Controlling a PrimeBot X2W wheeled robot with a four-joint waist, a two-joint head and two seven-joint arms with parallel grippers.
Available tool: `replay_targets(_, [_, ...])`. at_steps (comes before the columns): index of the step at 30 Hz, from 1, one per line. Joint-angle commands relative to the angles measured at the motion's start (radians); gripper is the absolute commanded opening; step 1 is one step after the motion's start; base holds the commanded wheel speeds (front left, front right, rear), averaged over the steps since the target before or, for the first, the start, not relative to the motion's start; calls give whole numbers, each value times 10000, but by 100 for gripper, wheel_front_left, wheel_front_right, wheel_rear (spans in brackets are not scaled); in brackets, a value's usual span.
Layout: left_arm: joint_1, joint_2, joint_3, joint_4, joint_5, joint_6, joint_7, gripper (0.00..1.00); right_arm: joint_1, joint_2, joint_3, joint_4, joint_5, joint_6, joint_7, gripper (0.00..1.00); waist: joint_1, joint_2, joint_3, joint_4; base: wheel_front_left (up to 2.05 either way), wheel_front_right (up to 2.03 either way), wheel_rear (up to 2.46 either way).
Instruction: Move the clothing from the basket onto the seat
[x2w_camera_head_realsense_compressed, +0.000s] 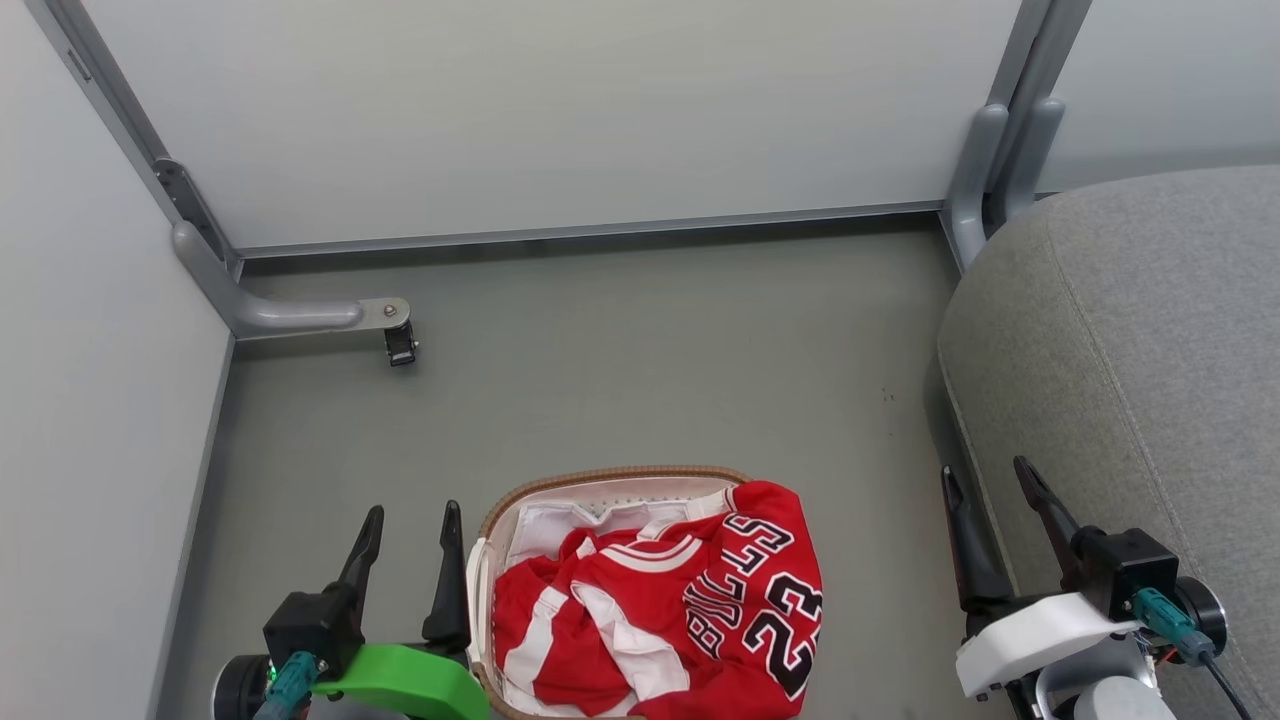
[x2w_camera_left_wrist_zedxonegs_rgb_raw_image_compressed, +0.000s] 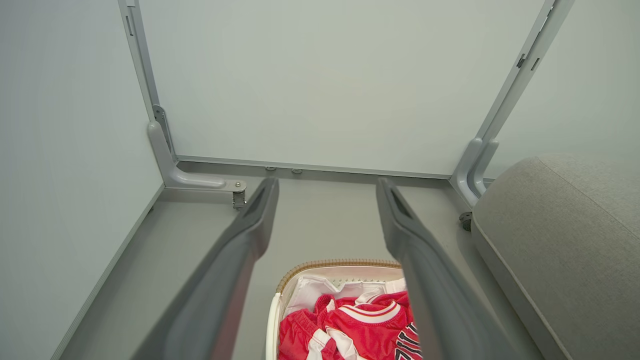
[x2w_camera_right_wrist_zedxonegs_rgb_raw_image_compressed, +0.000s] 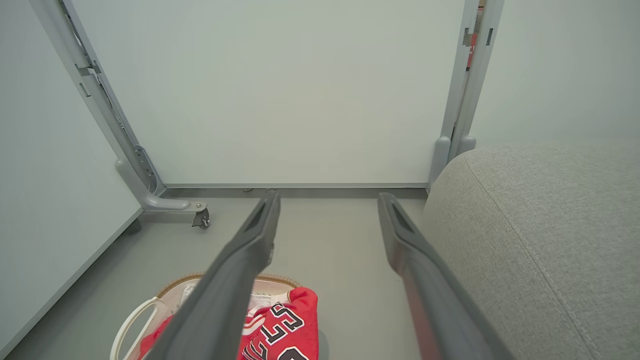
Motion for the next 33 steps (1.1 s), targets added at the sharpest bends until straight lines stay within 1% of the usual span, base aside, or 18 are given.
replay_targets(1, [120,65,43,-9,84,37,-38,100,107,-59,-15,-12,13,1,-49,100,0,0,21,-4,0,0,0])
replay_targets(10, [-71,64,26,-28,111,-7,-38,100,-59,-60,-87,-108,9,1,-49,100,0,0,284,-19,0,0,0])
replay_targets(14, [-454,62,-205,53,297,-82,-37,100,-297,-60,-218,-228,-5,1,-49,100,0,0,696,-56,0,0,0])
replay_targets(17, [-824,59,-524,170,493,-229,-29,100,-531,-60,-417,-415,-38,-1,-48,100,0,0,1185,-142,0,0,0])
replay_targets(23, [-2213,61,-1234,648,913,-480,-26,100,-1338,-57,-900,-1127,-25,-3,-48,100,0,0,2773,-534,0,0,0])
replay_targets(27, [-3469,63,-1796,1406,1176,-635,-26,100,-2102,-55,-1177,-1644,63,-3,-48,100,0,0,4071,-961,0,0,0])
replay_targets(30, [-4605,61,-2389,2154,1296,-749,40,100,-2779,-49,-1408,-2112,153,-3,-48,100,0,0,5186,-1290,0,0,0])
replay_targets(33, [-5496,69,-3097,2936,1133,-812,275,100,-3205,-46,-1621,-2409,187,-3,-37,100,0,0,5977,-1506,0,0,0])
